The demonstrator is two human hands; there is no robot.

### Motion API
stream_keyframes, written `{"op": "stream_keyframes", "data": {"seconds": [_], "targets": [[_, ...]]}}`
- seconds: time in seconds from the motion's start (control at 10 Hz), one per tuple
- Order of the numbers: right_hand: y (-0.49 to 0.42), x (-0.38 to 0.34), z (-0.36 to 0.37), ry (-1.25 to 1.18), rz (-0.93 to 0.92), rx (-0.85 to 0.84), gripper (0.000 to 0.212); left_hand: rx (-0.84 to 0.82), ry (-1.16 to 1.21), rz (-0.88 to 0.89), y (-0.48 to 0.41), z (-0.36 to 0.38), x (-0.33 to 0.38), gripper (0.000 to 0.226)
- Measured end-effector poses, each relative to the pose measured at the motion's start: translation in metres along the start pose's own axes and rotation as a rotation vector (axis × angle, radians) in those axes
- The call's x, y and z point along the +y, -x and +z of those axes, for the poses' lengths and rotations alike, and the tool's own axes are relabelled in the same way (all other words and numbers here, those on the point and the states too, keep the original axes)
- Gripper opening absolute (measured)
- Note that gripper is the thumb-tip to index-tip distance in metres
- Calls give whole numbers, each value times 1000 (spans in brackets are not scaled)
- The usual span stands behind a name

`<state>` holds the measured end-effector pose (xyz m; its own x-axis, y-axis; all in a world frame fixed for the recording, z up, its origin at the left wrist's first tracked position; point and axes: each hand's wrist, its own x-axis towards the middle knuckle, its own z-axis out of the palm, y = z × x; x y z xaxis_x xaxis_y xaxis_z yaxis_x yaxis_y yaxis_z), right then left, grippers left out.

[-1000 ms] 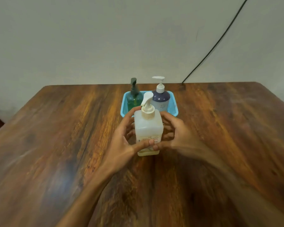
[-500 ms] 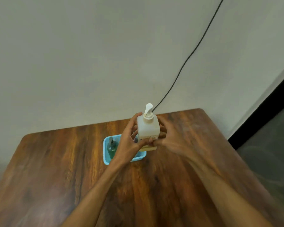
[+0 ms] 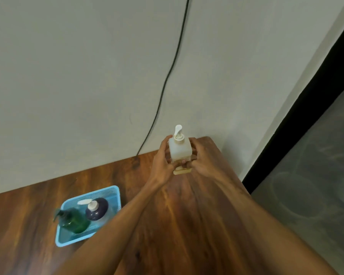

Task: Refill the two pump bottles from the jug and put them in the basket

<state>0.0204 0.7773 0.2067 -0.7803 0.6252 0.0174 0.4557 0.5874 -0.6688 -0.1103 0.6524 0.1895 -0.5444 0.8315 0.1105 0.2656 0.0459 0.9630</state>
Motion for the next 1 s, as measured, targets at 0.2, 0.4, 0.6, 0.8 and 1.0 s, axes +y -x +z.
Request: {"op": "stream_keyframes", "data": {"seconds": [0.2,0.4,0.6,0.8,1.0], "targets": [[-37,61,-6,-73,24,105,55,-8,-11,-44,-62,62,-45,90],[-80,141,18,-222,106,102,71,-37,-1,-81,-111,110,-94,95],[-100,176,29,-311,115,121,79,-3,39,-92,-132,137,-126,82],[-107,191,39,-305,73,130,84,-24,49,-110,-137,141,-135,88],[-99,185,37,-380,30,137,97,-63,-22,-120,-121,128,-119,120]]}}
